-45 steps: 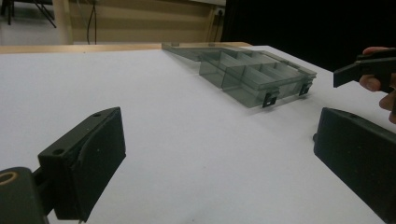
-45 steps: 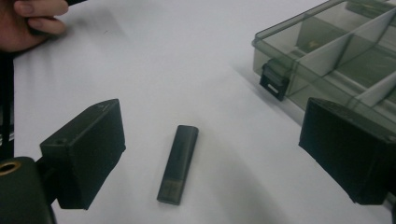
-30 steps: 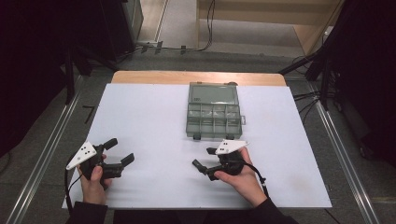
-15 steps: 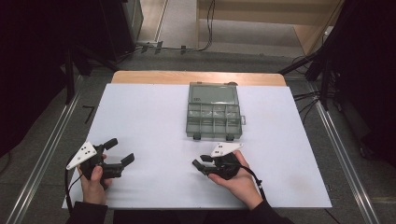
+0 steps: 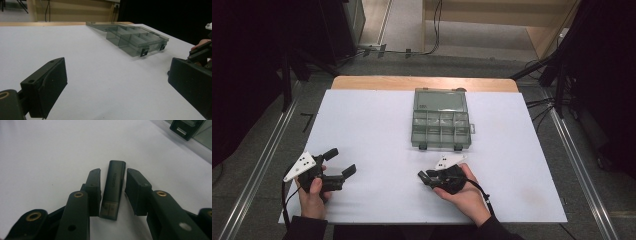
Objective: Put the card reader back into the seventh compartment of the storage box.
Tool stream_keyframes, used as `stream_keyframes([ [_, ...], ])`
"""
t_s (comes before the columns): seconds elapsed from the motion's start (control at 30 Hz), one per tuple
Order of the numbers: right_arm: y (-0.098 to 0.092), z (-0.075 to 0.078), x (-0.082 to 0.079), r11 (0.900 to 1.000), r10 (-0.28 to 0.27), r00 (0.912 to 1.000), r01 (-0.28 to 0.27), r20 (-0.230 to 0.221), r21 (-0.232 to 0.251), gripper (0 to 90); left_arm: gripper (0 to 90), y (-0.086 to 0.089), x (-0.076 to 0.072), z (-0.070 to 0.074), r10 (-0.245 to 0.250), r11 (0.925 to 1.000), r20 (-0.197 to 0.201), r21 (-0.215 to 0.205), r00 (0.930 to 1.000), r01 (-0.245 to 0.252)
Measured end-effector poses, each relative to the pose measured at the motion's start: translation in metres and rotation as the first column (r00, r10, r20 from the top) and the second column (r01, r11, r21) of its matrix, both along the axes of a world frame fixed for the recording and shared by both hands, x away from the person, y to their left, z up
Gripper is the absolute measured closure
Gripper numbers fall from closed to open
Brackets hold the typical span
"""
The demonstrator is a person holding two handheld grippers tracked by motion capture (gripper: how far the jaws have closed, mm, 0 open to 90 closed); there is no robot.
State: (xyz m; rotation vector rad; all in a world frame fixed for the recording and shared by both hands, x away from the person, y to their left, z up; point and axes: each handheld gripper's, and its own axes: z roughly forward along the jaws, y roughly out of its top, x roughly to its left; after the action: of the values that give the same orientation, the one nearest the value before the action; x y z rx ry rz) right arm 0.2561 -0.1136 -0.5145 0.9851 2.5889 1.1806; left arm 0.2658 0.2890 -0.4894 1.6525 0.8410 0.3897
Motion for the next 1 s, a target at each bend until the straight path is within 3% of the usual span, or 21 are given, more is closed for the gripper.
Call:
stream_keyframes([
  [0.23,0.0058,-0.0008,-0.005,0.998,0.001,0.9984,0.003,0.057,-0.067,66.3,1.5,-0.0002,-0.0003,0.0,0.001,1.0,0.0,0.003,1.0,-0.001],
  [0.33,0.0062,-0.001,-0.0054,0.997,-0.002,0.998,0.006,0.063,-0.072,68.7,1.5,-0.0002,-0.0006,0.0003,0.001,1.0,0.002,0.004,1.0,-0.001],
  [0.63,0.0046,-0.0013,-0.0041,0.998,-0.007,0.998,0.011,0.063,-0.059,71.5,1.5,-0.0005,-0.0002,0.0001,0.0,1.0,0.003,0.001,1.0,0.0],
  [1.0,-0.0006,0.0055,-0.0036,1.0,-0.013,0.9976,0.014,0.068,-0.004,71.6,1.6,-0.0003,-0.0004,0.0004,0.0,1.0,0.004,0.005,1.0,0.0],
])
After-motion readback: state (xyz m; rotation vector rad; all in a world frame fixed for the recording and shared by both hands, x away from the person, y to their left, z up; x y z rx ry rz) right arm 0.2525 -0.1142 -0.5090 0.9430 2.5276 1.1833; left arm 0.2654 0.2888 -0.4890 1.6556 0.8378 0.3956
